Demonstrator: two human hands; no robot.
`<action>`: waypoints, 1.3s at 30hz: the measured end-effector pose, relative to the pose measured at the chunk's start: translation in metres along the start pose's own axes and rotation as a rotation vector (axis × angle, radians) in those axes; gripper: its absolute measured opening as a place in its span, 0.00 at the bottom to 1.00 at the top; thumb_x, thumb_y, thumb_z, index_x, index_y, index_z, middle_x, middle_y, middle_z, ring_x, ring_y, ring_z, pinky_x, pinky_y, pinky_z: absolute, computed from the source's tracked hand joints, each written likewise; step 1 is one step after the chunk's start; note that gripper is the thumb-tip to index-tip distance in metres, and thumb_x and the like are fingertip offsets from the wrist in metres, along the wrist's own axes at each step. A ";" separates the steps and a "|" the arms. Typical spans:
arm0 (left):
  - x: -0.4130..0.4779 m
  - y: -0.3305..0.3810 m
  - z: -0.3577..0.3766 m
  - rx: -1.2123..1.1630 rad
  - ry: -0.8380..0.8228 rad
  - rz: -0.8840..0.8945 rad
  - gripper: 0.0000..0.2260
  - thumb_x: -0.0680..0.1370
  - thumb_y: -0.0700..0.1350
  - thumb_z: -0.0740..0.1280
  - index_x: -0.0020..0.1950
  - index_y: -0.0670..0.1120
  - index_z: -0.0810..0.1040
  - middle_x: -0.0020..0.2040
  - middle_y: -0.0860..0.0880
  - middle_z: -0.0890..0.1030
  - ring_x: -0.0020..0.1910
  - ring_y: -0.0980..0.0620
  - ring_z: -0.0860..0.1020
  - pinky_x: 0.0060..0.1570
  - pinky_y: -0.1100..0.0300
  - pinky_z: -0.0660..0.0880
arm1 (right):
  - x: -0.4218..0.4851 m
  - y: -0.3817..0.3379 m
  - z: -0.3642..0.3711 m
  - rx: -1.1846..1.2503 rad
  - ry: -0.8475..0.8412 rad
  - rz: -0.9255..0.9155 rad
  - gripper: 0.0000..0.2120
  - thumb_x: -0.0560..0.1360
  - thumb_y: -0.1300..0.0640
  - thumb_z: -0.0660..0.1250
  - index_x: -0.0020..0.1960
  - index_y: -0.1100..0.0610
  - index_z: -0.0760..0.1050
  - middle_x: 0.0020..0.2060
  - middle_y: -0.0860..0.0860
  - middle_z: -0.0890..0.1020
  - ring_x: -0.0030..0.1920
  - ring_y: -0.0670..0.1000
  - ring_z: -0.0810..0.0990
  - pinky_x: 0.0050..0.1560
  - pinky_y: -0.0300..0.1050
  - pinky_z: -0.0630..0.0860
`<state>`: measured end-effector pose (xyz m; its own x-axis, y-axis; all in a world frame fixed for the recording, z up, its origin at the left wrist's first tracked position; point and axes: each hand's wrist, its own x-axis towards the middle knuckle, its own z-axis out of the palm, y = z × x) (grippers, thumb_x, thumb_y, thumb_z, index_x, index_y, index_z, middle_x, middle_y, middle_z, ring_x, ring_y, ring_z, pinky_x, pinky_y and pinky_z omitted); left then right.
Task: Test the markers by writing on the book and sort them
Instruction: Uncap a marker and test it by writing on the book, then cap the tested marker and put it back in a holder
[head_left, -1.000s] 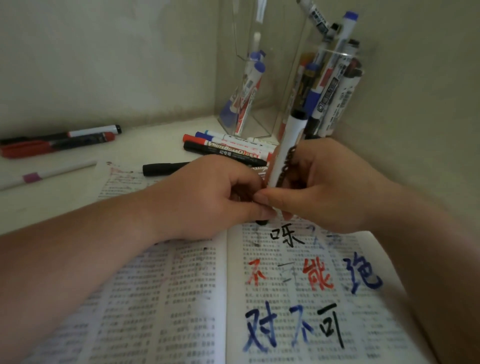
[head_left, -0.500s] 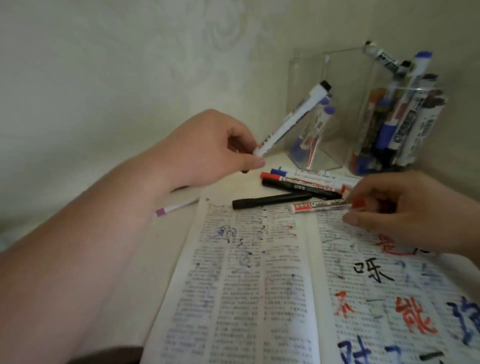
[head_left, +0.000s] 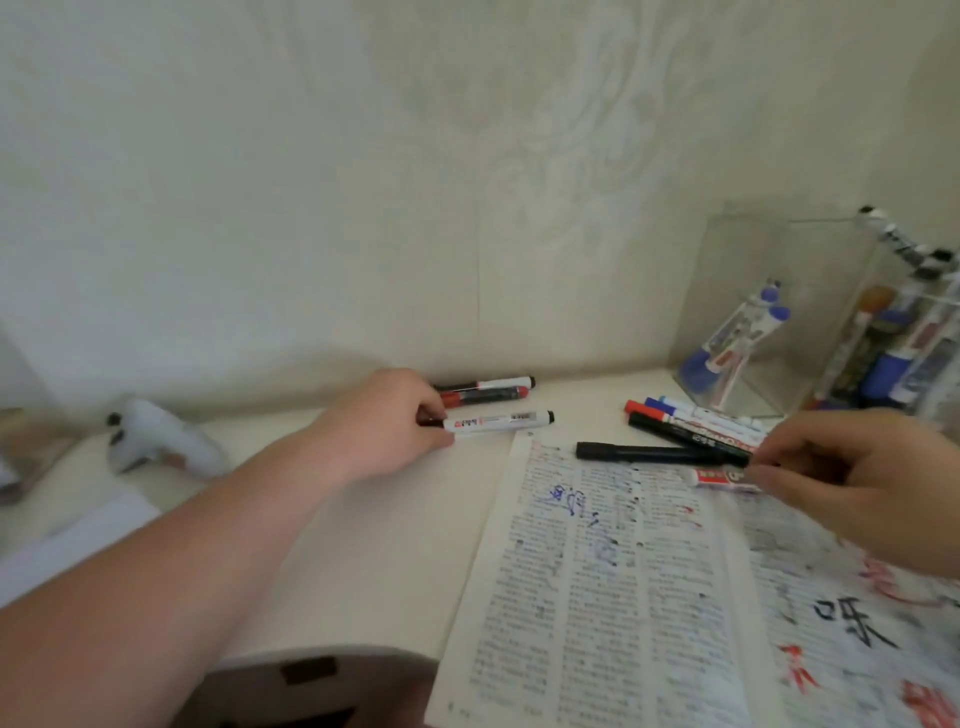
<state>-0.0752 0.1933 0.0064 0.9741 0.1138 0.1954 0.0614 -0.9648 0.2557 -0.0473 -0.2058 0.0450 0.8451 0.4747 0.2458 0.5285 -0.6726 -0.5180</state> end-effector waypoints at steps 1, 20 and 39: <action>0.000 -0.001 0.004 0.004 0.005 0.002 0.09 0.74 0.54 0.74 0.50 0.51 0.86 0.44 0.51 0.81 0.44 0.48 0.79 0.46 0.55 0.77 | 0.000 0.000 -0.001 -0.006 0.049 0.003 0.26 0.64 0.19 0.60 0.43 0.38 0.81 0.29 0.46 0.81 0.27 0.50 0.77 0.27 0.45 0.74; 0.011 0.103 0.002 0.031 0.147 0.306 0.12 0.77 0.57 0.68 0.57 0.53 0.80 0.47 0.56 0.74 0.51 0.51 0.76 0.46 0.57 0.72 | 0.011 0.044 0.022 -0.130 0.113 0.056 0.13 0.71 0.60 0.78 0.37 0.44 0.80 0.32 0.41 0.80 0.36 0.45 0.78 0.33 0.32 0.70; 0.024 0.224 0.077 -0.025 -0.039 0.580 0.10 0.80 0.57 0.62 0.56 0.57 0.78 0.53 0.58 0.74 0.54 0.56 0.73 0.51 0.59 0.71 | 0.008 0.066 -0.010 -0.373 -0.157 0.239 0.12 0.76 0.48 0.69 0.58 0.41 0.79 0.47 0.42 0.80 0.46 0.46 0.77 0.47 0.46 0.79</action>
<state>-0.0212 -0.0388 -0.0047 0.8545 -0.4406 0.2751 -0.4890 -0.8610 0.1399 -0.0051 -0.2519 0.0207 0.9395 0.3424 0.0135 0.3376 -0.9179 -0.2084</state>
